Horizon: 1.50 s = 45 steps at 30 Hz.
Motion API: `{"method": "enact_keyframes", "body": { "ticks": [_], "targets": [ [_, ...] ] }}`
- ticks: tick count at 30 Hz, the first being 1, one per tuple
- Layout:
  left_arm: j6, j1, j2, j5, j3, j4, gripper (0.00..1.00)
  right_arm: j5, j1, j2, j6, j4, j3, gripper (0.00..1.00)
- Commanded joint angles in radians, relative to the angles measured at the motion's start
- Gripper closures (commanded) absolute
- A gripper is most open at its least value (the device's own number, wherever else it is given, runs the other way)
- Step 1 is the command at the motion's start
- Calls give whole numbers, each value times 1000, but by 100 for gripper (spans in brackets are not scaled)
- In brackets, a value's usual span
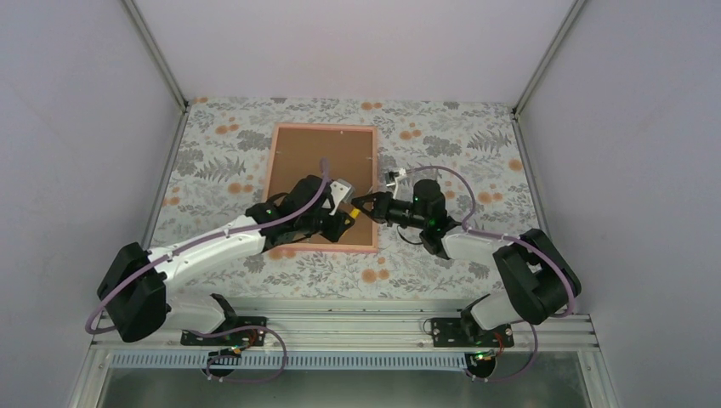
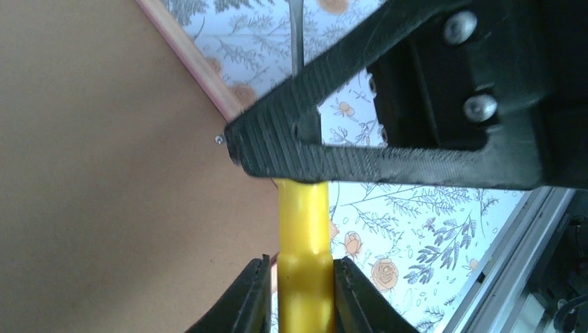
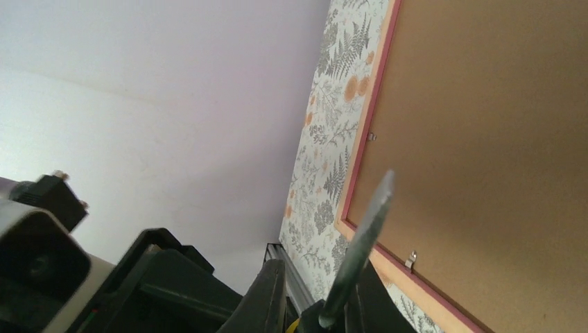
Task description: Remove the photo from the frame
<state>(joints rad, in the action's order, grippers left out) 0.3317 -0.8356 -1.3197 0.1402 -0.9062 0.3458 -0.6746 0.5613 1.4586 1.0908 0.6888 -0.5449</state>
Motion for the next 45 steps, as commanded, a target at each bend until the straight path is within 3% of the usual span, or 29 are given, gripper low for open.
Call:
{"method": "enact_keyframes", "body": {
  "ticks": [1,8,19,35,45],
  "targets": [
    [38,-2,55,-25,36,-129,72,-25,1,-5,126,105,48,96],
    [89,-5,80,-5,116,-281,55,3,1,-21,286,217,108,96],
    [147,-18,72,26,193,-417,49,51,2,-43,370,274,145,96],
    [155,-39,33,-3,199,-455,63,83,5,-59,392,269,169,96],
    [182,-48,18,-12,209,-471,78,96,13,-62,394,271,170,96]
  ]
}}
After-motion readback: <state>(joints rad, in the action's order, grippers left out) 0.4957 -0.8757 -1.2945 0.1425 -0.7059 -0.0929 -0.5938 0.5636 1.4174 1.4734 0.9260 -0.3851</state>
